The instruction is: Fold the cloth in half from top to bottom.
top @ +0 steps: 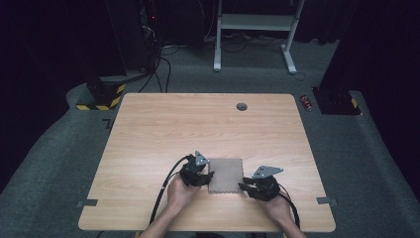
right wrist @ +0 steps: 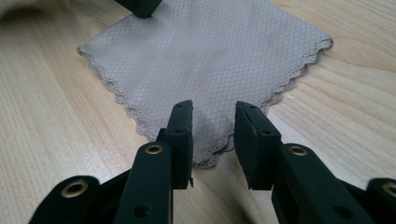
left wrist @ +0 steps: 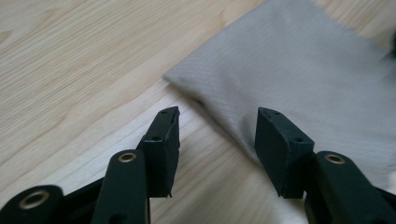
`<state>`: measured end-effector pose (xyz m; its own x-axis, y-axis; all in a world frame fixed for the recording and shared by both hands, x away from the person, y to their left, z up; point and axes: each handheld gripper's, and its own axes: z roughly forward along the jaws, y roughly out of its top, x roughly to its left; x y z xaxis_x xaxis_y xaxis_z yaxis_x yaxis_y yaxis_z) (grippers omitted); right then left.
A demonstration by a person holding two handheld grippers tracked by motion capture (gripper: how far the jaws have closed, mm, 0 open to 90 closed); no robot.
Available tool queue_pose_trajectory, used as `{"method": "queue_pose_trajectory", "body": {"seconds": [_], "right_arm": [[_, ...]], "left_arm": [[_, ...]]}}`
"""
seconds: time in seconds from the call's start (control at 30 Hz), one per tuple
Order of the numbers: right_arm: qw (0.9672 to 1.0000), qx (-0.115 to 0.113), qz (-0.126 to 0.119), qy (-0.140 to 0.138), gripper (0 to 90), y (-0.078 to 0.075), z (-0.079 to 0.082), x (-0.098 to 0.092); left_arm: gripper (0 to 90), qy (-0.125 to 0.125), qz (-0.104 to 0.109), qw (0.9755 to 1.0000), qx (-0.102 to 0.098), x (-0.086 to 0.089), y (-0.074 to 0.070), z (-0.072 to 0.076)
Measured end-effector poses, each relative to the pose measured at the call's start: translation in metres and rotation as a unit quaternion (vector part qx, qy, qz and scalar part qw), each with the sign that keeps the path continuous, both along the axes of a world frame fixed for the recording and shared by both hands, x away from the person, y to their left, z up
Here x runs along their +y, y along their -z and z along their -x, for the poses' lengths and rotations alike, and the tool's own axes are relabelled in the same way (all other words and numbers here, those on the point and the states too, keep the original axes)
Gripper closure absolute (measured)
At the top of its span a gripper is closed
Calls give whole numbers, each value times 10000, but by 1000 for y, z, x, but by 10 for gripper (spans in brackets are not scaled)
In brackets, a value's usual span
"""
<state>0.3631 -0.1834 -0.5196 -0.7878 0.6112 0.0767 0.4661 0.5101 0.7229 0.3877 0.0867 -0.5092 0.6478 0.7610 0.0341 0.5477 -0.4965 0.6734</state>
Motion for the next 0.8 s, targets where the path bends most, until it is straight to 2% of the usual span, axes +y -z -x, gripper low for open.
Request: {"method": "queue_pose_trajectory", "body": {"seconds": [0.1,0.13,0.23,0.33,0.47,0.57,0.63,0.73,0.8], "right_arm": [[10000,11,-17,82,682,-1,-3,-2],[9999,5,-44,115,683,-2,-4,-3],[9994,-19,-206,260,688,-7,-12,-4],[9987,28,-286,426,691,-11,-23,-4],[9973,-25,-310,672,695,-13,-40,0],[9960,-12,-294,843,696,-14,-52,5],[9955,-21,-276,901,696,-13,-59,8],[9949,8,-221,981,695,-11,-67,12],[9943,49,-166,1049,695,-9,-72,14]], "left_arm": [[499,-12,-36,10000,51,4,0,-2],[499,-5,-105,9999,21,5,-1,-2],[496,-50,-41,10000,36,6,-1,-3],[496,-186,309,9993,55,11,-3,-7],[496,-351,609,9975,96,11,-3,-19],[489,-405,547,9975,163,6,-3,-29],[486,-507,649,9965,138,4,-2,-33],[482,-550,491,9969,258,1,-1,-41],[482,-548,333,9976,250,-2,0,-44]]}}
